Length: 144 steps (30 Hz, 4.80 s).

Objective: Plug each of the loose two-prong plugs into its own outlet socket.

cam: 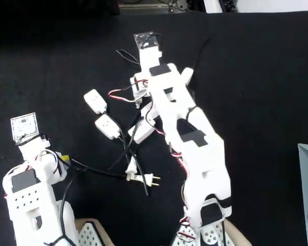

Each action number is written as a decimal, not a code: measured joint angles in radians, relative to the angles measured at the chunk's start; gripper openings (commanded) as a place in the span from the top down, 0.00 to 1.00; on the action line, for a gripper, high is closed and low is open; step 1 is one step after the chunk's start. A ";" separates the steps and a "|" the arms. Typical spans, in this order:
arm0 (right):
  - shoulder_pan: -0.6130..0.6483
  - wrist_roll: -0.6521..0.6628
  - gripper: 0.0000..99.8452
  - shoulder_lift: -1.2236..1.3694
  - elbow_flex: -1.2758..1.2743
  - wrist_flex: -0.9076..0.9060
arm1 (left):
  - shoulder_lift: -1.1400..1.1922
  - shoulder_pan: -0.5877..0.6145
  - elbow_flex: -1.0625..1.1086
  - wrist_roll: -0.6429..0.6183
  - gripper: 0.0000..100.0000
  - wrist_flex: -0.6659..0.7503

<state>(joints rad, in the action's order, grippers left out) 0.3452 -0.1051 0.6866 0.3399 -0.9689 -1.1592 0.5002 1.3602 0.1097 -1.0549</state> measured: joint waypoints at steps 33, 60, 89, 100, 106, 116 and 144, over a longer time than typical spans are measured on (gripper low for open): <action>0.061 -0.130 0.98 0.046 0.074 -0.115 | 0.000 0.000 0.000 0.000 0.75 0.000; 0.126 0.069 0.99 -0.358 -0.005 -0.588 | 0.000 0.000 0.000 0.000 0.75 0.000; 0.147 0.491 0.99 -0.605 -0.824 -0.396 | 0.000 0.000 0.000 0.000 0.75 0.000; 0.169 0.457 0.99 -0.965 -0.769 -0.531 | 0.000 0.000 -0.089 0.000 0.75 0.000; 0.169 0.362 0.99 -1.201 -0.769 -0.514 | 0.002 0.000 -0.215 0.000 0.75 0.000; 0.157 0.104 0.99 -1.379 -1.033 -0.115 | 0.143 -0.187 -0.482 -0.097 0.69 -0.183; -0.003 -0.078 0.99 -1.409 -1.370 0.390 | 1.588 -0.427 -1.389 -0.425 0.74 0.008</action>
<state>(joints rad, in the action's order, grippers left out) 0.3422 -0.1834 -0.7219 -1.0303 -0.5792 0.4289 0.0736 -0.0284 -0.3153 -1.0472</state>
